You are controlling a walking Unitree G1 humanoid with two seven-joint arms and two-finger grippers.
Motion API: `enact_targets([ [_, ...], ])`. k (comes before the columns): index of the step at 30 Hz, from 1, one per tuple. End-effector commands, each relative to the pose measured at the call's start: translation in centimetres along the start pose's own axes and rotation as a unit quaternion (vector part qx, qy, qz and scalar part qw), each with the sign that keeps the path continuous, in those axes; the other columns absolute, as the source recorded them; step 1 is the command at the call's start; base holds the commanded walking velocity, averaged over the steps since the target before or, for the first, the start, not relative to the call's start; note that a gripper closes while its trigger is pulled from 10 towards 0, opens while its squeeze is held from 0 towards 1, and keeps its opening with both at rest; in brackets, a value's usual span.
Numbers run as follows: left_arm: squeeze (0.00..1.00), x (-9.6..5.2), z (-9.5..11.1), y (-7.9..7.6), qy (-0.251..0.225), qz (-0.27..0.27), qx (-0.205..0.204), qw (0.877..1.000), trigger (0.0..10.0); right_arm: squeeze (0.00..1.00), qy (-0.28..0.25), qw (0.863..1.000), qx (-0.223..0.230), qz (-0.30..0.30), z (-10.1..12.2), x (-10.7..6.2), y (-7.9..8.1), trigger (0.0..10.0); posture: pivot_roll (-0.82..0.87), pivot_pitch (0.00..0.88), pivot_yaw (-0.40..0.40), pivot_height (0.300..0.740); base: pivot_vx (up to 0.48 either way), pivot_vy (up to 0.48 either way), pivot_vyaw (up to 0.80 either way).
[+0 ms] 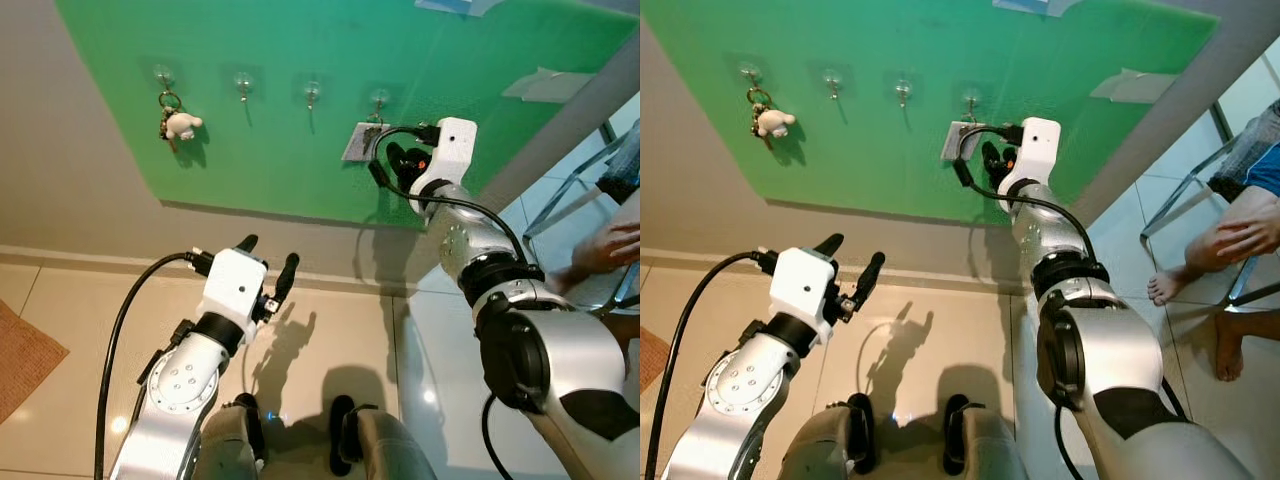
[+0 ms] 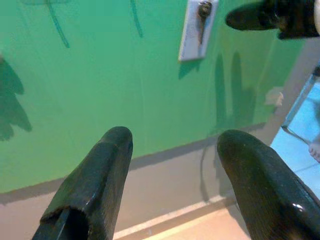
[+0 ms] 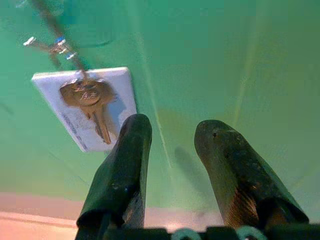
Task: Hang keys on a hook
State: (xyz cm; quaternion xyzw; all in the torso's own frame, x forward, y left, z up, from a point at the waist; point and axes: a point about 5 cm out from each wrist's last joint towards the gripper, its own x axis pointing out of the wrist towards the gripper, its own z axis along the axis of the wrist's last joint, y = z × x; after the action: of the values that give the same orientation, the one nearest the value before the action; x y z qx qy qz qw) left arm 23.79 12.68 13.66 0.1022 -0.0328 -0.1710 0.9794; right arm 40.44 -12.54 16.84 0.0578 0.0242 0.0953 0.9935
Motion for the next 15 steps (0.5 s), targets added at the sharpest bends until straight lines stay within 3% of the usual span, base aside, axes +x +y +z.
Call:
enact_targets([
  [1, 0.00, 0.1, -0.7, 0.2, 0.013, 0.011, -0.016, 1.000, 10.0, 1.00, -0.028, 0.997, -0.068, -0.005, 0.1, -0.5, -0.7, 10.0, 0.08, 0.235, -0.129, 0.740, 0.000, 0.000, 0.00],
  [2, 0.00, 0.4, -1.0, 0.4, 0.015, 0.015, -0.022, 1.000, 10.0, 1.00, -0.047, 0.994, -0.101, -0.013, -0.1, -1.0, -1.1, 10.0, 0.07, 0.221, -0.128, 0.740, 0.000, 0.000, 0.00],
  [5, 0.00, 0.6, -1.1, 0.5, 0.015, 0.016, -0.023, 0.999, 10.0, 1.00, -0.058, 0.990, -0.124, -0.023, -0.3, -1.4, -1.6, 10.0, 0.05, 0.210, -0.122, 0.740, 0.000, 0.000, 0.00],
  [6, 0.00, 1.1, -1.4, 0.8, 0.020, 0.026, -0.042, 0.999, 10.0, 1.00, -0.070, 0.986, -0.144, -0.042, -1.1, -2.3, -2.4, 10.0, 0.02, 0.185, -0.111, 0.740, 0.000, 0.000, 0.00],
  [11, 0.00, 1.9, -1.9, 1.3, 0.027, 0.038, -0.058, 0.997, 10.0, 1.00, -0.085, 0.981, -0.157, -0.073, -2.3, -4.0, -3.4, 10.0, 0.00, 0.160, -0.098, 0.740, 0.000, 0.000, 0.00],
  [12, 0.00, 2.3, -2.4, 1.7, 0.033, 0.044, -0.064, 0.996, 10.0, 1.00, -0.092, 0.978, -0.158, -0.098, -3.1, -5.2, -3.9, 10.0, -0.01, 0.140, -0.085, 0.740, 0.000, 0.000, 0.00],
  [15, 0.00, 2.7, -2.8, 2.0, 0.038, 0.047, -0.067, 0.996, 10.0, 1.00, -0.093, 0.976, -0.153, -0.122, -3.9, -6.4, -4.3, 10.0, -0.03, 0.128, -0.075, 0.740, 0.000, 0.000, 0.00],
])
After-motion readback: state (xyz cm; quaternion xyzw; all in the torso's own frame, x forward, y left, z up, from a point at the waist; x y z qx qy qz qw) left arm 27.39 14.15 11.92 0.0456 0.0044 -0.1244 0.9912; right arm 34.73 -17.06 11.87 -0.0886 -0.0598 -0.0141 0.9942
